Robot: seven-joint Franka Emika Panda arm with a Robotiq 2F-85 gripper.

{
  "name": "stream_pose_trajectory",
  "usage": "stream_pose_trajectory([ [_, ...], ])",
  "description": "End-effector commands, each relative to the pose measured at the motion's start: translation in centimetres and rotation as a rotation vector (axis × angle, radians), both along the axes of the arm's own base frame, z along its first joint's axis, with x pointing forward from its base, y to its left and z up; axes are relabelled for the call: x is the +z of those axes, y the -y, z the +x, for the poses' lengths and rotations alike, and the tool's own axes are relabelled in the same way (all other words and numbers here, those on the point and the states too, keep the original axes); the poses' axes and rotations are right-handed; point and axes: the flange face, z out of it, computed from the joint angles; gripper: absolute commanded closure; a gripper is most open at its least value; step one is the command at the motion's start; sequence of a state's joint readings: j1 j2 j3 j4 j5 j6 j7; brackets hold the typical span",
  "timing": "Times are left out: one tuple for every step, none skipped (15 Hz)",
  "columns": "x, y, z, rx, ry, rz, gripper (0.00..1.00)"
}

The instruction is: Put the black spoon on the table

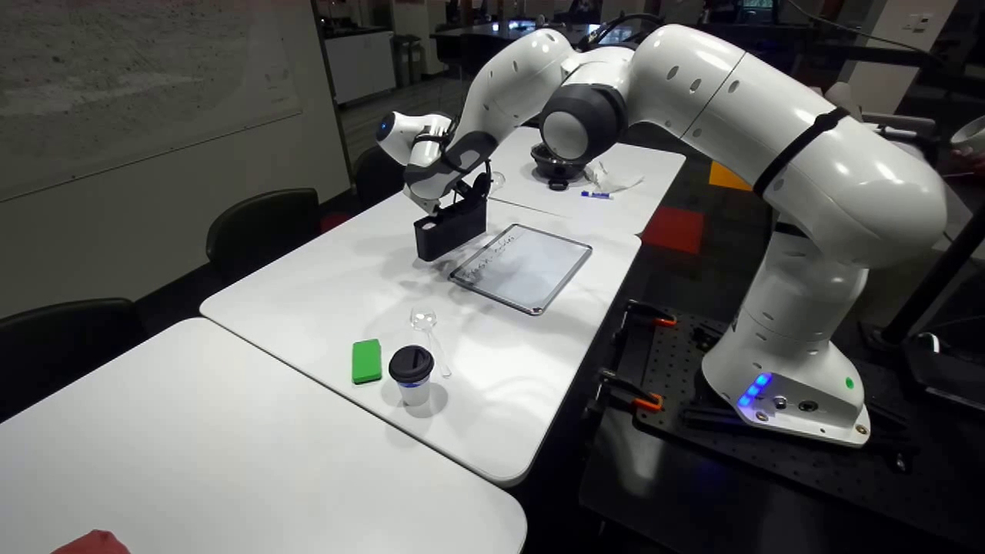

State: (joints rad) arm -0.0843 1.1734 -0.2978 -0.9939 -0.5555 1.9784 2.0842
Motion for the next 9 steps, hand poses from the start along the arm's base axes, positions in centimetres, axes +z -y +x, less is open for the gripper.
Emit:
stream_pose_trajectory([
  [0.0,0.0,0.0,0.0,0.0,0.0,0.0],
  [0.0,-0.1,0.0,0.001,0.0,0.0,0.0],
  [0.0,-0.2,0.1,0.003,0.0,0.0,0.0],
  [-0.4,0.1,0.3,0.02,0.006,-0.021,0.0],
  [-0.6,0.3,0.4,0.028,0.009,-0.032,0.0],
  [-1.0,0.7,0.5,0.038,0.014,-0.05,0.0],
  [-1.2,1.1,0.6,0.048,0.019,-0.054,0.0],
  [-1.4,1.4,0.6,0.067,0.026,-0.058,0.0],
  [-1.7,1.7,0.6,0.089,0.032,-0.064,0.0],
])
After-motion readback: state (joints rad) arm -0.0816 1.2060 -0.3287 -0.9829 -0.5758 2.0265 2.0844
